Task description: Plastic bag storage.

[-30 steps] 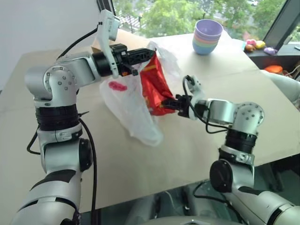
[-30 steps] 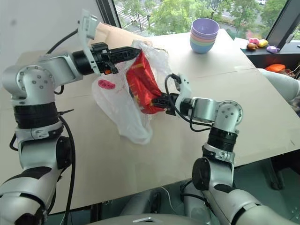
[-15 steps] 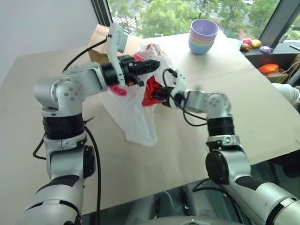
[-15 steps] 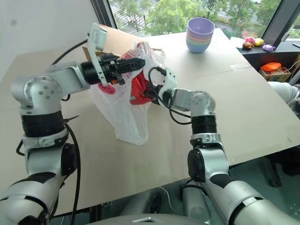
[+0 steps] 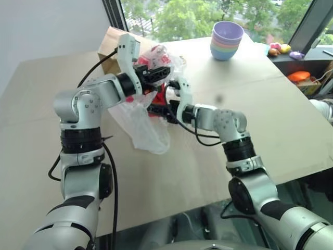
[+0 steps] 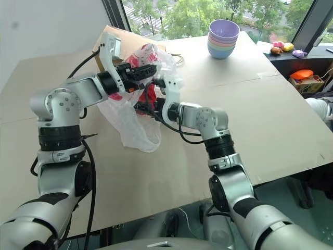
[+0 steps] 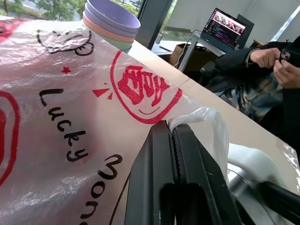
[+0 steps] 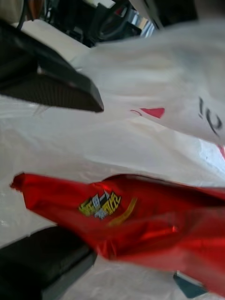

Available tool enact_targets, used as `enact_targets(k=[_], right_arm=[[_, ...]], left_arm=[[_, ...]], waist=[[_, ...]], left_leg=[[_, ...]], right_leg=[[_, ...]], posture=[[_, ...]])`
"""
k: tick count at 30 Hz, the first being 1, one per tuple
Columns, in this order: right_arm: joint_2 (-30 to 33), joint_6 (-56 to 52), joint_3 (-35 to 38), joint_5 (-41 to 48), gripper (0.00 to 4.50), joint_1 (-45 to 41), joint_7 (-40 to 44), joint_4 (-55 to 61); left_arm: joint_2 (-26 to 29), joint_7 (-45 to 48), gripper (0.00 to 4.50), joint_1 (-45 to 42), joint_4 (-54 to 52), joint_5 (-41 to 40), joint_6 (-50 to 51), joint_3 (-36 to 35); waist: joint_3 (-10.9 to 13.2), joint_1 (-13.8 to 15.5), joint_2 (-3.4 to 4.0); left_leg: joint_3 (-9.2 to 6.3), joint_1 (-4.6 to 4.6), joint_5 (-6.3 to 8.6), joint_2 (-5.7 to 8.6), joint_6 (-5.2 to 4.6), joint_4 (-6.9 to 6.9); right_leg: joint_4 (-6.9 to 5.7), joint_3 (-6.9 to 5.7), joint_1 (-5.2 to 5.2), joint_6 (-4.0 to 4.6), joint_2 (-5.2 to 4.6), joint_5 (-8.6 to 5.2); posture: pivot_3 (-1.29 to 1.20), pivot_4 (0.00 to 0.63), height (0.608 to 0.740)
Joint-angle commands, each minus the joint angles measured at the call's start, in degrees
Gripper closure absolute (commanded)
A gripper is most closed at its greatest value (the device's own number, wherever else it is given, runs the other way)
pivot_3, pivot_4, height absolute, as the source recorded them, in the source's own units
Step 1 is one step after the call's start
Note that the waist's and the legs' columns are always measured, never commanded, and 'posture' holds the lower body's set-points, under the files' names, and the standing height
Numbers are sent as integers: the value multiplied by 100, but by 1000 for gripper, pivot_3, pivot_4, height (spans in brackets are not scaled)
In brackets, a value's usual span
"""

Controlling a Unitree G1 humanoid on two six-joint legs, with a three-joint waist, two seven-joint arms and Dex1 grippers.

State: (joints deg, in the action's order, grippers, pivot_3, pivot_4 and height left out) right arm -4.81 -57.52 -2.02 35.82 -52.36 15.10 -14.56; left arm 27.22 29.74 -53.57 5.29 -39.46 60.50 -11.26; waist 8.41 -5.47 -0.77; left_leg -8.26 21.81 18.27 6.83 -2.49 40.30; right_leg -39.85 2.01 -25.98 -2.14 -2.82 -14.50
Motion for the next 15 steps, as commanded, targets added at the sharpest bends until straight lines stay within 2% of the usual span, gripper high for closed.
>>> enact_targets(k=[1, 3, 5, 8, 10, 12, 15], right_arm=[[343, 363, -619, -577, 48, 111, 226, 674], [419, 448, -769, -689, 48, 208, 327, 851], [827, 445, -892, -725, 48, 490, 543, 1671], [1221, 320, -803, -884, 48, 776, 363, 2449], [1240, 75, -552, -713, 48, 842, 266, 2710], [1081, -356, 12, -370, 48, 865, -1, 2918], [1102, -355, 205, -625, 48, 813, -338, 2900]], left_arm=[[41, 61, 4500, -202, 101, 84, -259, -68], [48, 80, 4500, -224, 179, 117, -323, -32], [-15, 65, 4500, -298, 369, 89, -351, -112], [-18, 145, 4500, -323, 516, 137, -454, -91], [-3, 205, 4500, -339, 568, 152, -507, -63], [4, 302, 4500, -387, 628, 156, -583, -47], [13, 411, 4500, -450, 683, 170, -620, -16]], waist=[[0, 12, -1], [-1, 11, -1], [0, 12, -1], [-1, 27, -1], [-1, 27, -1], [-1, 25, -1], [-1, 39, -1]], left_leg=[[0, 0, 0, 0, 0, 0], [0, 0, 0, 1, 0, 0], [0, 1, 0, 1, 0, 0], [-5, 7, 0, 1, 0, 0], [-4, 6, 0, 2, 0, 2], [-4, 3, 0, 2, 0, 1], [-6, 3, 0, 0, 0, -1]], right_leg=[[0, -1, 0, 0, 0, 0], [1, 0, 0, 0, -1, 0], [0, 0, -1, 0, 0, 0], [3, -4, -5, 0, -2, 0], [3, -3, -4, 0, -3, 0], [-1, -2, -4, 0, 0, 0], [-2, -3, -5, 0, 1, 0]], posture=[[0, 150, 740], [0, 150, 740], [0, 150, 740], [0, 150, 740], [0, 150, 740], [0, 150, 740], [0, 150, 740]])
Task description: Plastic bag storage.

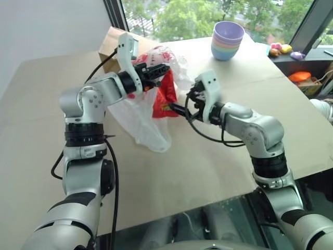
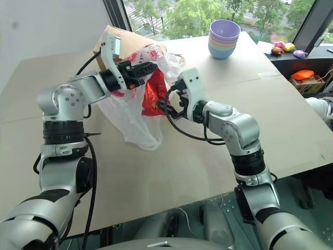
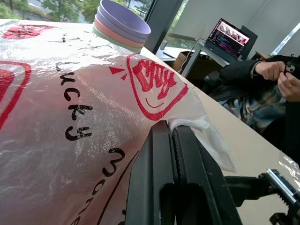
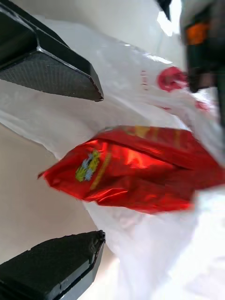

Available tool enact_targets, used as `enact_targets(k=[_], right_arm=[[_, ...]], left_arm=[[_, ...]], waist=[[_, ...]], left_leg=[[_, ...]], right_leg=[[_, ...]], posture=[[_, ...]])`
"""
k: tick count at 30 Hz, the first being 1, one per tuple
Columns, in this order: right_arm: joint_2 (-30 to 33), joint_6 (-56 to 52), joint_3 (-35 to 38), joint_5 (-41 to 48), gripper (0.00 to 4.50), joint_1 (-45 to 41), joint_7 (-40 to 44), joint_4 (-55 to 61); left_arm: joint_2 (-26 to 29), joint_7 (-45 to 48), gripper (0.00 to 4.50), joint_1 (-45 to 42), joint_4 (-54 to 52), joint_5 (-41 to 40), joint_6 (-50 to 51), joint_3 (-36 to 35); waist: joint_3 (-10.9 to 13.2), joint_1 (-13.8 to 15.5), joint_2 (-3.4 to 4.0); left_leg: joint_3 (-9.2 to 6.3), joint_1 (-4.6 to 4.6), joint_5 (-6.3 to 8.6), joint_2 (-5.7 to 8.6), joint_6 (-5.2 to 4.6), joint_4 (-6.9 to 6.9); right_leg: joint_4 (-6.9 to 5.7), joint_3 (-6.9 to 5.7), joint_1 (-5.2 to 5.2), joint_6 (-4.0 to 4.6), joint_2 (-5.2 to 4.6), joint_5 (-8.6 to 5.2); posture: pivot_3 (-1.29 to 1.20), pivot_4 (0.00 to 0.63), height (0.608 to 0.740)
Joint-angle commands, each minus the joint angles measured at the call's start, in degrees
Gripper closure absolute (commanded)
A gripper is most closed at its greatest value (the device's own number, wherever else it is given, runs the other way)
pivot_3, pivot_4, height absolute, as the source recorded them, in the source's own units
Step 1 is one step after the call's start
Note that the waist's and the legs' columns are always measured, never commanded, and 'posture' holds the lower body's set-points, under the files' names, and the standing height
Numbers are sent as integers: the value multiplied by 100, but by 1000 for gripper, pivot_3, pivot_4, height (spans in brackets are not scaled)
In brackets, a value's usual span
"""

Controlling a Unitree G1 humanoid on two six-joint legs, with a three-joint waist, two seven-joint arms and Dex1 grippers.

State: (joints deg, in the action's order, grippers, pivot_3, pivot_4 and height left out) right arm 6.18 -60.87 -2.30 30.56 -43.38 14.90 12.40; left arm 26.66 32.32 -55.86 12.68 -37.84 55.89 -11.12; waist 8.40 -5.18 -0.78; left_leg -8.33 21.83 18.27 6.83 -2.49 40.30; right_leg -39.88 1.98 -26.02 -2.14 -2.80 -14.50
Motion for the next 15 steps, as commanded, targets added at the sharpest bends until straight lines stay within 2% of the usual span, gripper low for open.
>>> enact_targets(k=[1, 8, 13, 14, 15], right_arm=[[6, 60, 213, -230, 48, -125, -413, 125], [-652, 881, 548, -548, 48, -881, -893, -1103], [-689, 1318, 530, -737, 48, -1220, -800, -1674], [-679, 1339, 516, -752, 580, -1247, -767, -1733], [-674, 1342, 517, -757, 921, -1263, -744, -1778]], left_arm=[[72, 180, 4500, -231, -47, 8, -153, -24], [99, 289, 4500, -194, -147, 81, -145, 69], [148, 328, 4500, -90, -298, 112, -120, 124], [151, 324, 4500, -79, -307, 109, -117, 115], [152, 321, 4500, -69, -316, 114, -117, 109]], waist=[[0, 23, 0], [0, -4, 1], [0, 2, 0], [0, 2, 0], [0, 0, 0]], left_leg=[[1, 0, 0, 1, 0, 0], [7, -4, 0, 4, 0, -1], [6, 1, 0, 4, 0, -1], [6, 2, 0, 5, 0, 0], [6, 2, 0, 6, 0, -1]], right_leg=[[1, 1, 1, 0, -1, 0], [-3, 10, -2, 0, -2, 0], [4, 8, -2, 0, -3, 0], [5, 9, -2, 0, -4, 0], [4, 8, -2, 0, -5, 0]], posture=[[0, 150, 740], [0, 150, 740], [0, 150, 740], [0, 150, 740], [0, 150, 740]])
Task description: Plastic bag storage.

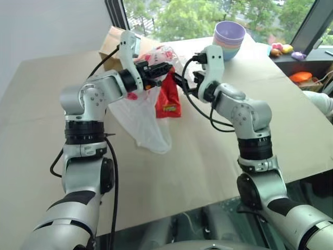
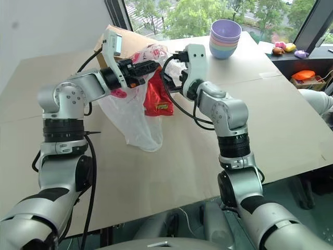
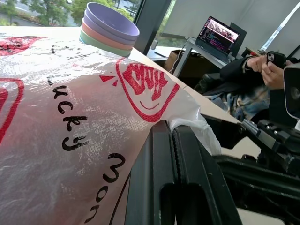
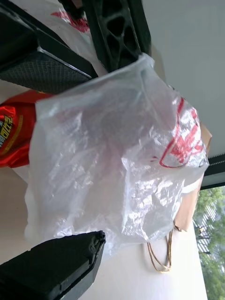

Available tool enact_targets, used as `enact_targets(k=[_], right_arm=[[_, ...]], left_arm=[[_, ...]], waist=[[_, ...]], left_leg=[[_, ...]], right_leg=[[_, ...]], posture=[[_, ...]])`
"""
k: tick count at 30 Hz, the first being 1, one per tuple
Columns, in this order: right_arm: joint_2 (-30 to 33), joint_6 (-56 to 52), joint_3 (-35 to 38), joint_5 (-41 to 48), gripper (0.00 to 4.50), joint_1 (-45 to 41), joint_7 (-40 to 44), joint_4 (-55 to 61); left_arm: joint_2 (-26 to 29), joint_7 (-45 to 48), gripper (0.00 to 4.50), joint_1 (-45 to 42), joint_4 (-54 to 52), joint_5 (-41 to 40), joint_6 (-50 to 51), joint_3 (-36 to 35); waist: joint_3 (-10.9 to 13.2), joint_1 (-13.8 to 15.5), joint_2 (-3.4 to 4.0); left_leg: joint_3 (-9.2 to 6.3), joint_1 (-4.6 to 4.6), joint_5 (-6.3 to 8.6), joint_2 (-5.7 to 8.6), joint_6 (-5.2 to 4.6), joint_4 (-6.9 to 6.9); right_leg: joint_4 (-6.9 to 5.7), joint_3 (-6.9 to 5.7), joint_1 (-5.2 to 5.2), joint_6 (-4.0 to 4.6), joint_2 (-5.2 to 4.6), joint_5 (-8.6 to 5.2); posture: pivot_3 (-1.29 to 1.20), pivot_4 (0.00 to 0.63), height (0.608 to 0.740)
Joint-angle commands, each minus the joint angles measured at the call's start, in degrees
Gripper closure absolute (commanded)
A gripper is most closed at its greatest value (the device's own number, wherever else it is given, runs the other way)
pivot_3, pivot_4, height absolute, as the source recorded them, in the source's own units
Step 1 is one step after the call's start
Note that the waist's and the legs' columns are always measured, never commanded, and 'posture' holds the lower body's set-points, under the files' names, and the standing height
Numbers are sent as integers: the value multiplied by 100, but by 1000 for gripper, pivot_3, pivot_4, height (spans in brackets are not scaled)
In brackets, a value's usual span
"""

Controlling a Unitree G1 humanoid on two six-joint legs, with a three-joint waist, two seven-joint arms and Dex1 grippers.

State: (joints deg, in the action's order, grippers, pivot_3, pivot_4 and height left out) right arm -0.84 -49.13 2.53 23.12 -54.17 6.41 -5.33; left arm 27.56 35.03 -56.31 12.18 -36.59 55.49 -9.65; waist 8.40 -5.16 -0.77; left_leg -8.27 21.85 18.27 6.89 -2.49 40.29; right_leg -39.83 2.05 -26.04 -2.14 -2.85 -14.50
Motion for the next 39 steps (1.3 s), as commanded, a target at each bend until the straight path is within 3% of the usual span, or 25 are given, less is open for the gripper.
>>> enact_targets(k=[1, 7, 8, 11, 15, 18, 22, 24, 27, 32, 39], right_arm=[[66, 132, 13, -15, 1413, -186, 167, -43], [415, 142, -77, -151, 4321, -249, 454, -271], [452, 178, -56, -165, 4419, -293, 481, -335], [527, 250, 57, -156, 4419, -437, 550, -503], [599, 251, 132, -112, 4500, -550, 681, -636], [607, 224, 192, -90, 4500, -632, 717, -731], [622, 153, 172, -86, 4500, -651, 772, -749], [591, 89, 138, -67, 4500, -591, 786, -675], [506, 26, 165, 2, 4500, -519, 781, -556], [405, -114, 159, 74, 4500, -360, 737, -278], [359, -248, 140, 92, 4500, -263, 687, -127]], left_arm=[[73, 56, 4500, -12, -279, -3, -77, -46], [262, 216, 4500, 64, -341, -9, -40, -103], [352, 311, 4500, 83, -357, -46, 40, -91], [820, 1012, 4500, 301, -586, -395, 413, -99], [1262, 1394, 2843, 569, -699, -627, 656, -222], [1774, 2225, 1561, 1048, -970, -1474, 1325, -653], [2501, 3050, 1561, 2281, -2260, -2229, 1656, -841], [2670, 3042, 1561, 3346, -3129, -2074, 1372, -869], [2437, 2614, 1561, 4401, -3667, -1834, 929, -1108], [1846, 1744, 1561, 5437, -4523, -1902, 699, -1260], [1222, 673, 1561, 5640, -4576, -1433, 314, -774]], waist=[[0, -7, 0], [0, -35, 0], [0, -39, 0], [1, -71, 1], [1, -44, 1], [1, -62, 3], [4, -142, 7], [6, -150, 12], [8, -131, 35], [6, 29, 40], [6, 166, 39]], left_leg=[[-1, 0, 0, 0, 0, 0], [-2, -1, 0, 0, 0, 0], [-2, -2, 0, -1, 0, -1], [-3, -4, 0, -1, 0, -3], [-7, -3, 0, -1, 0, -7], [-7, -4, 0, -1, 0, -6], [-9, -2, 0, -1, 0, -17], [-10, -3, 0, -1, 0, -19], [-2, -17, 0, -1, 0, -24], [-7, -20, -2, -10, 4, -20], [0, -19, 0, -8, 2, -20]], right_leg=[[-1, -1, 0, 0, 0, 0], [-2, 1, -1, 0, 2, 0], [-3, 2, -1, 0, 3, 0], [-4, 7, -3, 0, 6, 0], [-2, 13, -8, 0, 10, 0], [-2, 13, -7, 0, 10, 0], [3, 18, -14, 1, 14, 0], [6, 17, -12, 1, 12, 0], [5, 25, -3, 2, 12, 0], [-1, 20, -2, 18, 23, 10], [3, 22, -1, 18, 22, 10]], posture=[[0, 150, 740], [0, 150, 740], [0, 150, 740], [0, 150, 740], [0, 150, 740], [0, 150, 740], [0, 150, 740], [0, 150, 740], [0, 150, 740], [0, 150, 740], [0, 150, 740]])
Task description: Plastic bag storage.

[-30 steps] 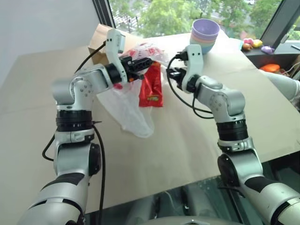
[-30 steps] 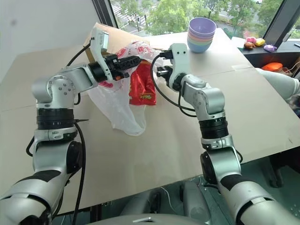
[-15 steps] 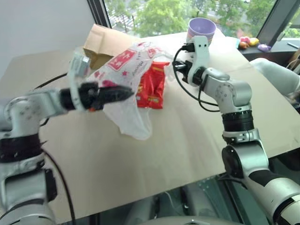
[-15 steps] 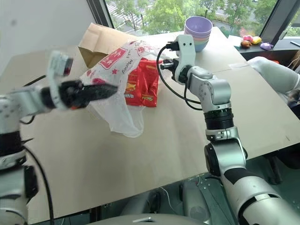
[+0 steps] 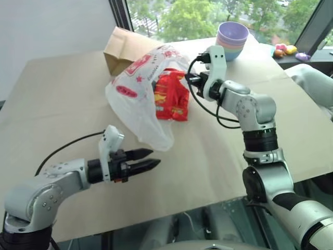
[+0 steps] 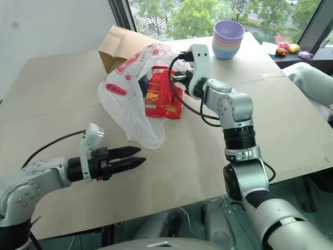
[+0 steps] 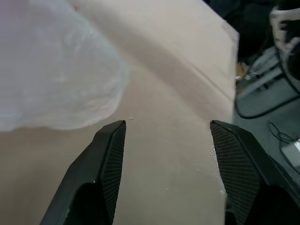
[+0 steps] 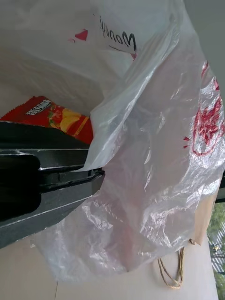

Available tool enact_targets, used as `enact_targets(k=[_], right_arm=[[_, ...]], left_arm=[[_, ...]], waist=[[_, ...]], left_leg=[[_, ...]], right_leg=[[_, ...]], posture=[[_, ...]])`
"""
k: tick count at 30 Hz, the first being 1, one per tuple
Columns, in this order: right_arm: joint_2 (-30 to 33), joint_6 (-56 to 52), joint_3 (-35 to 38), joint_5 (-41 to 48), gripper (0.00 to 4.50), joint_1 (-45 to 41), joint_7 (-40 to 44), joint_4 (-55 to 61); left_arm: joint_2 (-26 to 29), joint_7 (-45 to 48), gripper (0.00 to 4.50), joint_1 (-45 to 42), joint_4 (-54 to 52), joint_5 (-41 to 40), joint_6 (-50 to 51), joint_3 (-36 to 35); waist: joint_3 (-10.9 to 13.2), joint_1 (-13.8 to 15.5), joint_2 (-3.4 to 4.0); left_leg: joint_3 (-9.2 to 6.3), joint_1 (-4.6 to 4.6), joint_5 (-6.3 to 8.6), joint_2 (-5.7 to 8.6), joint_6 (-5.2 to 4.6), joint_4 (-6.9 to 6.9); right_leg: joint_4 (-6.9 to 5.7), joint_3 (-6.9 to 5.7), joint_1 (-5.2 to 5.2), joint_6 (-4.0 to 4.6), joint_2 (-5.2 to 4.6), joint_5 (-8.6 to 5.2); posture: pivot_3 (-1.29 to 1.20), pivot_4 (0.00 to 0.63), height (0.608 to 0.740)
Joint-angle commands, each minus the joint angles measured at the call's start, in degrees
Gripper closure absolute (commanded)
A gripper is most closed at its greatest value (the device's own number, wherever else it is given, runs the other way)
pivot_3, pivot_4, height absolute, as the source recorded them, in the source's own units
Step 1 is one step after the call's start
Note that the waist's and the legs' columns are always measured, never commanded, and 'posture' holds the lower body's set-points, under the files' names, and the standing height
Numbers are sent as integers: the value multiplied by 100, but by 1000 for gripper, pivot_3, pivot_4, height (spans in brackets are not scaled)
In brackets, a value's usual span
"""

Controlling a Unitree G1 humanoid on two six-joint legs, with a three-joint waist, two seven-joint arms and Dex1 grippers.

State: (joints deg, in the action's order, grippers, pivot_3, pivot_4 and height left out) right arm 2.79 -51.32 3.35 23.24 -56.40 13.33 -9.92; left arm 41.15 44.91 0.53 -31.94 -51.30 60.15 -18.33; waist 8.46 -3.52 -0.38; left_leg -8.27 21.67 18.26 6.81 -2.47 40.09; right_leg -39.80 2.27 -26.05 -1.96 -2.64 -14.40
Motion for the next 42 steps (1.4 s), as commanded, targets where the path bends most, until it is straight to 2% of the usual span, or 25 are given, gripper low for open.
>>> enact_targets(k=[1, 4, 10, 13, 15, 16, 17, 18, 20, 22, 23, 24, 26, 28, 32, 35, 37, 38, 42], right_arm=[[5, -55, 63, 82, 4500, -33, -14, 356], [70, -123, 72, 61, 4500, -36, -41, 402], [152, -214, 69, 24, 4500, -24, -54, 458], [211, -249, 71, 10, 4500, 5, -70, 499], [243, -270, 87, 15, 4500, 15, -68, 524], [256, -271, 93, 17, 4500, 19, -62, 523], [269, -266, 94, 18, 4500, 26, -54, 519], [281, -257, 95, 23, 4500, 34, -44, 509], [289, -248, 116, 48, 4500, 37, -30, 491], [278, -223, 244, 158, 4500, -36, 23, 420], [222, -247, 444, 344, 4500, -132, 44, 357], [148, -334, 799, 670, 4500, -314, 36, 241], [218, -534, 1383, 1175, 4500, -794, 88, -154], [488, -822, 1740, 1560, 4500, -1389, 303, -631], [1234, -1019, 1939, 1651, 4500, -2598, 645, -1829], [1873, -1000, 1789, 1484, 4500, -3313, 1104, -2701], [2211, -1076, 1642, 1402, 4500, -3518, 1394, -2993], [2356, -1109, 1615, 1387, 4500, -3576, 1479, -3088], [2797, -1390, 1455, 1375, 4500, -3443, 1595, -2684]], left_arm=[[-328, -548, 1561, -125, -155, 33, -141, 184], [-858, -1052, 1561, -508, -15, 226, -252, 708], [-1308, -1633, 1561, -1100, 457, 814, -352, 1491], [-1773, -2129, 2351, -1347, 747, 925, -337, 1445], [-1983, -2235, 3279, -1350, 701, 836, -321, 1363], [-2089, -2288, 3555, -1345, 684, 777, -344, 1301], [-2174, -2295, 4117, -1349, 670, 702, -385, 1232], [-2297, -2346, 4431, -1367, 685, 571, -420, 1081], [-2508, -2435, 4431, -1386, 716, 147, -387, 698], [-2505, -2405, 4431, -1416, 678, -736, -333, 49], [-2439, -2576, 4431, -1514, 745, -1490, -289, -345], [-2235, -2869, 4431, -1734, 915, -2587, -382, -786], [-1604, -3659, 4431, -2443, 1582, -4512, -812, -1569], [-866, -4089, 4431, -3385, 2443, -5328, -1225, -2132], [182, -4072, 4431, -4985, 4134, -4959, -1608, -2289], [647, -3595, 4431, -5970, 5170, -4008, -1824, -1841], [714, -3370, 4431, -6578, 5808, -3569, -1868, -1588], [752, -3136, 4431, -6739, 5927, -3205, -1872, -1353], [616, -2705, 4431, -7083, 6115, -2764, -1549, -1062]], waist=[[0, 5, 0], [-5, 24, 5], [-7, -1, 2], [-8, -2, 2], [-8, -12, 2], [-8, -13, 2], [-8, -7, 2], [-8, -8, 2], [-8, -11, 2], [-8, -19, 2], [-8, -26, 2], [-7, -24, 2], [-1, -20, -5], [6, -2, -17], [2, 1, -13], [0, 19, -17], [-1, 33, -19], [-2, 25, -21], [-1, -11, -20]], left_leg=[[0, 0, 0, 0, 0, 0], [2, 0, 0, 2, 0, 0], [2, 1, 0, 2, 0, 2], [3, 1, 0, 2, 0, 3], [2, 2, 0, 2, 0, 5], [2, 2, 0, 2, 0, 4], [2, 2, 0, 2, 0, 4], [1, 3, 0, 2, 0, 4], [2, 3, 0, 2, 0, 5], [2, 2, 0, 1, 0, 6], [1, 2, 0, -1, 0, 6], [1, 3, 0, -1, 0, 6], [-1, 6, 0, -2, 0, 11], [-8, 16, -1, -2, 2, 23], [1, 13, 6, 4, -10, 7], [-11, 20, 10, 9, -18, 6], [-23, 31, 10, 9, -18, 7], [-31, 37, 10, 11, -18, 8], [-44, 44, 10, 12, -18, 10]], right_leg=[[0, 0, 0, 0, 0, 0], [4, 2, 1, 0, -2, 0], [-2, 4, 0, 0, -1, 0], [-2, 3, 0, 0, -2, 0], [-2, 3, 0, 0, -1, 0], [-1, 3, 0, 0, -1, 0], [-1, 2, -1, -1, -1, 0], [0, 1, -1, 0, -1, 0], [0, 2, -1, 0, -2, 0], [-1, 2, -1, 0, -1, 0], [-2, 1, -1, 0, 1, 0], [-3, 1, -2, 0, 1, 0], [-4, -1, -4, 0, 2, 0], [-12, -9, -11, 1, 2, 1], [14, -12, -8, 2, -6, 1], [28, -61, -6, 2, -26, 2], [56, -83, 2, 2, -33, 2], [69, -94, 5, 2, -37, 2], [81, -102, 10, 1, -45, 3]], posture=[[0, 150, 740], [0, 150, 740], [0, 150, 740], [0, 150, 740], [0, 150, 740], [0, 150, 740], [0, 150, 740], [0, 150, 740], [0, 150, 740], [0, 150, 740], [0, 150, 740], [0, 150, 740], [0, 150, 740], [0, 150, 740], [0, 150, 740], [0, 150, 740], [0, 150, 740], [0, 150, 740], [0, 150, 740]])
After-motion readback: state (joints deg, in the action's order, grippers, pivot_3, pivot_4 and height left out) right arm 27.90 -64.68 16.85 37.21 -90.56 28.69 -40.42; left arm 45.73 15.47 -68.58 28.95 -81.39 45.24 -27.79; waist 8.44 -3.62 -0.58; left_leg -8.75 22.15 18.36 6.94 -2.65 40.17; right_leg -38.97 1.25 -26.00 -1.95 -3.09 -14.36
